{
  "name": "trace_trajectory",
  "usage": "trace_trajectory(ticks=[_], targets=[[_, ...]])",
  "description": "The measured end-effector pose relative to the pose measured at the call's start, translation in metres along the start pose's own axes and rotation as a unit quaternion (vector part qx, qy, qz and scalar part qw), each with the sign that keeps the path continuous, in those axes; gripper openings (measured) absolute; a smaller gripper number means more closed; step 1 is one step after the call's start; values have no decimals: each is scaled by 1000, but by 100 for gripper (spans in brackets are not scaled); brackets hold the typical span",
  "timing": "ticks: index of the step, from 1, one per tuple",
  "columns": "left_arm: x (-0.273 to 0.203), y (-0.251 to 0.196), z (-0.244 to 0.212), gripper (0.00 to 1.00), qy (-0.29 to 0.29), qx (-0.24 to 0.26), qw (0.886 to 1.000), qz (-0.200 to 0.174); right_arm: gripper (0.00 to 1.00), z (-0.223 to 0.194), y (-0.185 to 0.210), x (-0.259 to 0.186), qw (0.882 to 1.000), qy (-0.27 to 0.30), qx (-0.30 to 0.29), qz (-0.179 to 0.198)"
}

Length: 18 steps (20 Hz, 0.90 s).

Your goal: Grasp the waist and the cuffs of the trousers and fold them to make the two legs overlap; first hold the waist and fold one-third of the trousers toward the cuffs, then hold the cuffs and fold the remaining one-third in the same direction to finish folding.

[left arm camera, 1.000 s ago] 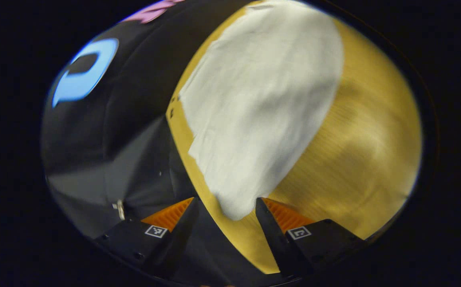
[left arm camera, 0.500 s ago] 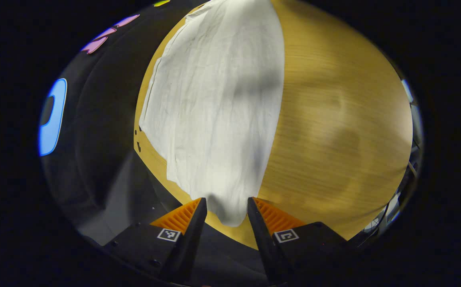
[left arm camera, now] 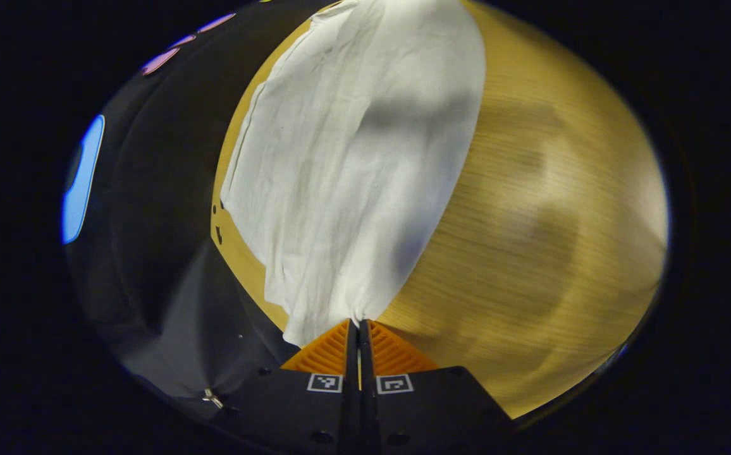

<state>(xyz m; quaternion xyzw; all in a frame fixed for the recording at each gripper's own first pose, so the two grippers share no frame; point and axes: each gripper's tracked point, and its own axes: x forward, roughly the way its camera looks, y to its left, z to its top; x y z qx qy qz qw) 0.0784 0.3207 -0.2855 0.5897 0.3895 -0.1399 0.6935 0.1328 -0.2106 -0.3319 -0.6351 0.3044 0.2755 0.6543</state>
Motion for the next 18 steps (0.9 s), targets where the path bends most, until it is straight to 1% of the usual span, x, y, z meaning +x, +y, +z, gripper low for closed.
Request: trace_trajectory(ticks=[1, 2, 3, 4, 5, 6, 7, 8, 9, 10, 11, 12, 13, 14, 15, 16, 17, 18], targets=[[0, 6, 2, 5, -1, -21, 1000, 21, 8, 0, -2, -1, 1000, 2, 2, -4], [-3, 13, 6, 6, -9, -38, 998, 52, 8, -1, -4, 0, 1000, 6, 13, -7], [-7, 22, 10, 6, -19, -54, 995, 82, 8, -1, -10, -3, 999, 8, 26, -18], [-11, 30, 13, 5, -24, -64, 992, 102, 8, 0, -17, -6, 999, 6, 43, -31], [-10, 43, 17, 5, -27, -76, 989, 125, 8, -2, -26, -10, 996, 5, 72, -49], [-12, 46, 18, 6, -29, -87, 986, 141, 8, -3, -37, -13, 993, 6, 100, -65], [-17, 60, 17, 6, -32, -102, 981, 161, 8, -3, -48, -15, 986, 8, 140, -84], [-21, 72, 17, 6, -34, -116, 977, 177, 8, -2, -54, -16, 983, 11, 160, -94], [-20, 77, 20, 6, -36, -130, 974, 181, 8, 1, -59, -16, 978, 11, 180, -102], [-18, 76, 21, 5, -37, -140, 974, 176, 8, 3, -63, -18, 973, 12, 202, -108], [-15, 74, 23, 5, -37, -131, 976, 169, 8, 3, -64, -18, 971, 13, 214, -108], [-16, 60, 21, 5, -33, -113, 985, 130, 8, 3, -62, -18, 971, 14, 215, -106], [-18, 50, 19, 5, -41, -77, 991, 105, 8, 2, -60, -16, 972, 13, 209, -102], [-22, 31, 20, 6, -56, -34, 996, 66, 8, 2, -56, -17, 975, 12, 201, -98], [-27, 5, 15, 6, -63, 4, 998, 9, 8, 2, -53, -17, 977, 11, 192, -96], [-34, -25, 0, 24, -55, 50, 996, -51, 8, 1, -49, -18, 979, 8, 180, -96], [-32, -34, -8, 40, -43, 72, 995, -61, 8, 1, -44, -16, 980, 7, 177, -90], [-28, -42, -13, 56, -30, 77, 994, -70, 8, 1, -40, -15, 981, 9, 174, -85]])
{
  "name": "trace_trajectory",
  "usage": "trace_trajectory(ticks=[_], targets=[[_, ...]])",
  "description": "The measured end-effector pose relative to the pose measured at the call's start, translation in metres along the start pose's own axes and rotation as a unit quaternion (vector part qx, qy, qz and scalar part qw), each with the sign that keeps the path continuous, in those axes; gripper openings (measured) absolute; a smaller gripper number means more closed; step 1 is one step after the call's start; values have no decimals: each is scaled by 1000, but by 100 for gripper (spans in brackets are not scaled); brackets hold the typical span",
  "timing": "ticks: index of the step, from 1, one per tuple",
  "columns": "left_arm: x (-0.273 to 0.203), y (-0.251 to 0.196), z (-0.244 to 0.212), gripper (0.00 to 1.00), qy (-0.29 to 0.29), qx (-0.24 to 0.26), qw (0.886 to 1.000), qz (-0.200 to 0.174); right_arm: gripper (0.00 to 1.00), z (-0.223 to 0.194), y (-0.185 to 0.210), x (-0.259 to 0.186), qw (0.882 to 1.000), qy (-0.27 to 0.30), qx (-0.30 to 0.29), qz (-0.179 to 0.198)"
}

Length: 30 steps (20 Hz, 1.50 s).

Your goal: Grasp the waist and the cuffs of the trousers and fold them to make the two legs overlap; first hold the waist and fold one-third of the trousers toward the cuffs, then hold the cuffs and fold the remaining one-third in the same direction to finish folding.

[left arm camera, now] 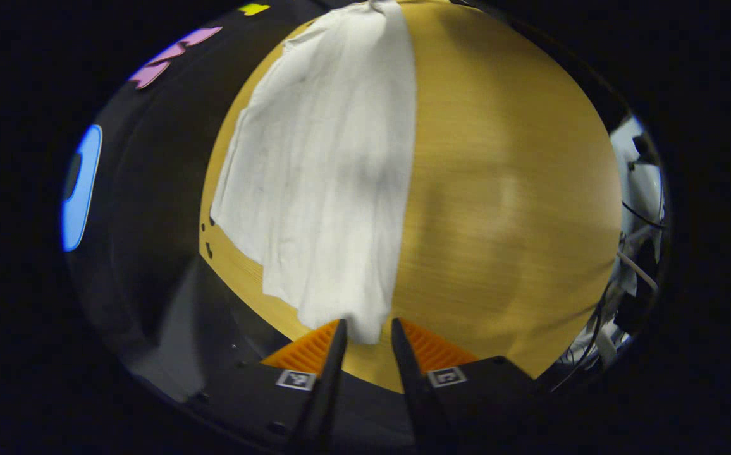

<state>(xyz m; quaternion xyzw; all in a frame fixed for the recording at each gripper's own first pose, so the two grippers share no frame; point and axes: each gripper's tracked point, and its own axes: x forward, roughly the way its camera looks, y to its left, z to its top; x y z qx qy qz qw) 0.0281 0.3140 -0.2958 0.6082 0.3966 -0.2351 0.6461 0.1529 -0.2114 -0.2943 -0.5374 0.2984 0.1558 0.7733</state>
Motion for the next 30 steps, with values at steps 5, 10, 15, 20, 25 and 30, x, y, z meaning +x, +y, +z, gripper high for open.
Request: trace_trajectory(ticks=[5, 10, 15, 20, 25, 30], targets=[[18, 26, 11, 83, 8, 2, 999, 41, 8, -1, 8, 4, 1000, 8, -18, 4], [40, 43, 23, 53, 30, -12, 996, 80, 8, -3, 16, 6, 1000, 12, -25, 6], [48, 54, 31, 5, 27, -76, 988, 130, 8, -1, 8, 3, 1000, 12, -8, -5], [20, 105, 46, 5, -8, -150, 963, 224, 8, 18, -25, 1, 994, 0, 102, -48], [4, 188, 60, 5, -35, -188, 936, 295, 8, 57, -69, 25, 977, -21, 191, -87], [10, 265, 67, 5, -46, -224, 916, 329, 8, 75, -100, 52, 966, -27, 234, -109]])
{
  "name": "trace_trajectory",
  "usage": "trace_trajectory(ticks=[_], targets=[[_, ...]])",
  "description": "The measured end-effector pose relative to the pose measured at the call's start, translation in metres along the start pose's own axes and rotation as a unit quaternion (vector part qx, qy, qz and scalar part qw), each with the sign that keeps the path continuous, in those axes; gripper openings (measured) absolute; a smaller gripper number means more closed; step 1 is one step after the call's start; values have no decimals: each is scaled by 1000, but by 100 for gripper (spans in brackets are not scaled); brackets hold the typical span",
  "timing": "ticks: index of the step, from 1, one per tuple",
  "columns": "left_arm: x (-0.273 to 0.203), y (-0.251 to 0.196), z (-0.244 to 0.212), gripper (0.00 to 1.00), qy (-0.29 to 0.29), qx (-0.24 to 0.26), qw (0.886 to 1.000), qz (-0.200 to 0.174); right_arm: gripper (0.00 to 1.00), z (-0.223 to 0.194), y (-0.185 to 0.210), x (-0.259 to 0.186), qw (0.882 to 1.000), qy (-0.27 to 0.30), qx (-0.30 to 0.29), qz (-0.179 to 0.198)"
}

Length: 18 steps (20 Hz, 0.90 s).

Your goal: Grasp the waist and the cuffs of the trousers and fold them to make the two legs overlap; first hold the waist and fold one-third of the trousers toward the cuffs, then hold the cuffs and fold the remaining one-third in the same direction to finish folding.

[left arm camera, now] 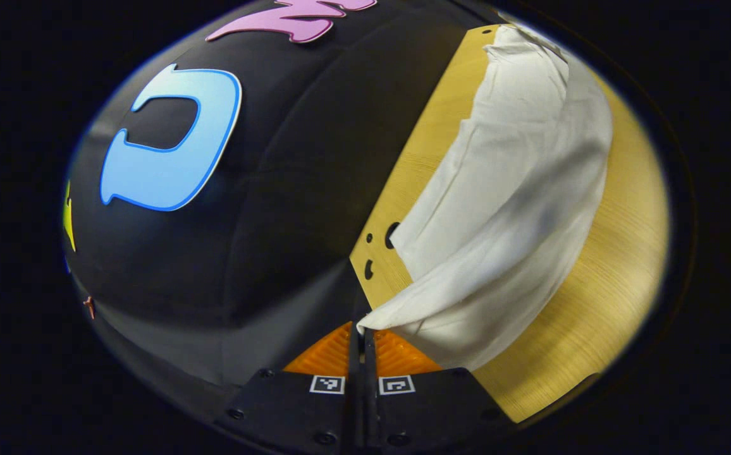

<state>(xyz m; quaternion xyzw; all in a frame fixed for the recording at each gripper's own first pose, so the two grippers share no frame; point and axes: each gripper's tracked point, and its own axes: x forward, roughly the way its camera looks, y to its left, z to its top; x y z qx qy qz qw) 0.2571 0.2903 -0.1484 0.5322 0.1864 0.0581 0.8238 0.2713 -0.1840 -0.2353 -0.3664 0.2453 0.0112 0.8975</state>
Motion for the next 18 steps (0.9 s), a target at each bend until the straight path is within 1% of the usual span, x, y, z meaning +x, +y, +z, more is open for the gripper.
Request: trace_trajectory(ticks=[3, 4, 5, 8, 10, 11, 12, 13, 14, 15, 17, 18], targets=[[37, 16, 17, 5, 8, -52, 999, 13, 8, 16, -13, 16, 998, -1, 55, -11], [51, 19, 25, 5, 16, -81, 997, 11, 8, 19, -15, 23, 996, 4, 88, -11], [64, 17, 33, 5, 18, -97, 995, 10, 8, 21, -16, 28, 993, 8, 118, -10], [92, 2, 50, 5, 33, -144, 989, -3, 8, 28, -11, 45, 977, 36, 209, 11], [106, -17, 55, 5, 43, -171, 984, -12, 8, 29, -6, 49, 967, 54, 247, 29], [109, -26, 56, 6, 49, -184, 981, -21, 14, 23, -3, 52, 962, 70, 263, 35], [109, -45, 60, 5, 52, -203, 977, -48, 30, 22, 10, 52, 951, 82, 293, 63], [102, -57, 75, 25, 41, -225, 971, -68, 44, 26, 15, 55, 944, 82, 309, 77], [101, -57, 84, 30, 32, -241, 968, -70, 58, 32, 16, 53, 941, 73, 320, 86], [100, -59, 85, 44, 29, -256, 963, -74, 66, 31, 15, 52, 939, 69, 325, 86], [81, -50, 81, 82, 33, -285, 956, -64, 94, 37, 3, 40, 937, 53, 336, 83], [72, -44, 80, 84, 30, -304, 951, -54, 97, 41, -4, 30, 932, 40, 349, 84]])
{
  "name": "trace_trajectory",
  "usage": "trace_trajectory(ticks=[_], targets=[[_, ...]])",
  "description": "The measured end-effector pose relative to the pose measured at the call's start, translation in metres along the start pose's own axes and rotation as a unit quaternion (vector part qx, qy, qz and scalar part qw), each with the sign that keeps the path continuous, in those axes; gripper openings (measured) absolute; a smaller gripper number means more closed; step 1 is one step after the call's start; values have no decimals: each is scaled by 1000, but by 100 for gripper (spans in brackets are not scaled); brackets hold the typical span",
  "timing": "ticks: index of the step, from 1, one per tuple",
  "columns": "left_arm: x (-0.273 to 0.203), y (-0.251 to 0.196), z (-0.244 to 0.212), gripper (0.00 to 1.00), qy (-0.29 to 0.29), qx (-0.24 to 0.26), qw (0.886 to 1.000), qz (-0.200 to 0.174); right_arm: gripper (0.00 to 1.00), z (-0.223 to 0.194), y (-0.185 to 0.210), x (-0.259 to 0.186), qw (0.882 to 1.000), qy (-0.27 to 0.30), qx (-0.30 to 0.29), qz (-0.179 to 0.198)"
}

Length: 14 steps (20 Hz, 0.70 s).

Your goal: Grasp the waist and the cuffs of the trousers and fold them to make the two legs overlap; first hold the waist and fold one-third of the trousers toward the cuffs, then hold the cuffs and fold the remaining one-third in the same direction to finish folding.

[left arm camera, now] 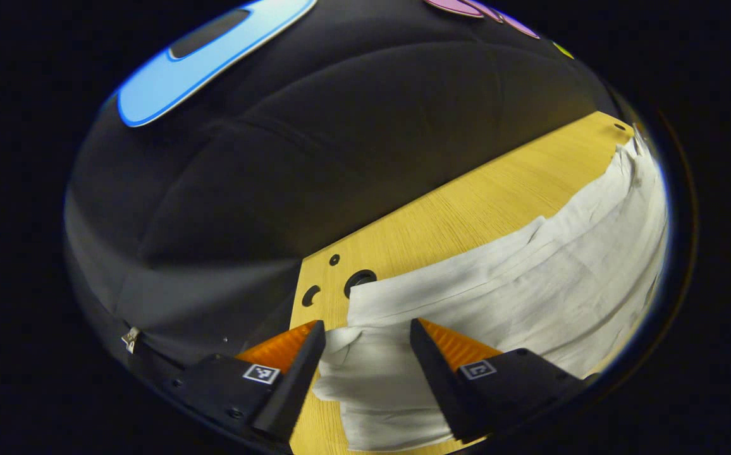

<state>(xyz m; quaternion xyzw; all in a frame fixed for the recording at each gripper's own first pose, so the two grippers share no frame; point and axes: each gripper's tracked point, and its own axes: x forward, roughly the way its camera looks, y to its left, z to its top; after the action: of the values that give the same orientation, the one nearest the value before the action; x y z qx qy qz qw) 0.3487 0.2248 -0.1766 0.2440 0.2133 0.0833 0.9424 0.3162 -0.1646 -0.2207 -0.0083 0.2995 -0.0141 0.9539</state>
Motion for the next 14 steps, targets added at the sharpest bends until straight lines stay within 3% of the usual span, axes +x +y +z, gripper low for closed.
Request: trace_trajectory(ticks=[1, 5, 8, 11, 14], targets=[[-20, 19, 5, 95, -17, -40, 999, 18, 97, 6, -7, -15, 1000, -11, 11, -1], [-94, 76, -3, 95, -35, -136, 988, 70, 98, 10, -45, -61, 998, -43, 38, -26], [-165, 104, -22, 96, -41, -225, 970, 88, 99, -19, -50, -66, 992, -26, 124, -17], [-233, 122, -59, 97, -18, -288, 949, 129, 99, -54, -59, -44, 960, -12, 279, -29], [-263, 106, -90, 97, 17, -324, 937, 131, 99, -69, -68, -30, 949, -9, 312, -49]])
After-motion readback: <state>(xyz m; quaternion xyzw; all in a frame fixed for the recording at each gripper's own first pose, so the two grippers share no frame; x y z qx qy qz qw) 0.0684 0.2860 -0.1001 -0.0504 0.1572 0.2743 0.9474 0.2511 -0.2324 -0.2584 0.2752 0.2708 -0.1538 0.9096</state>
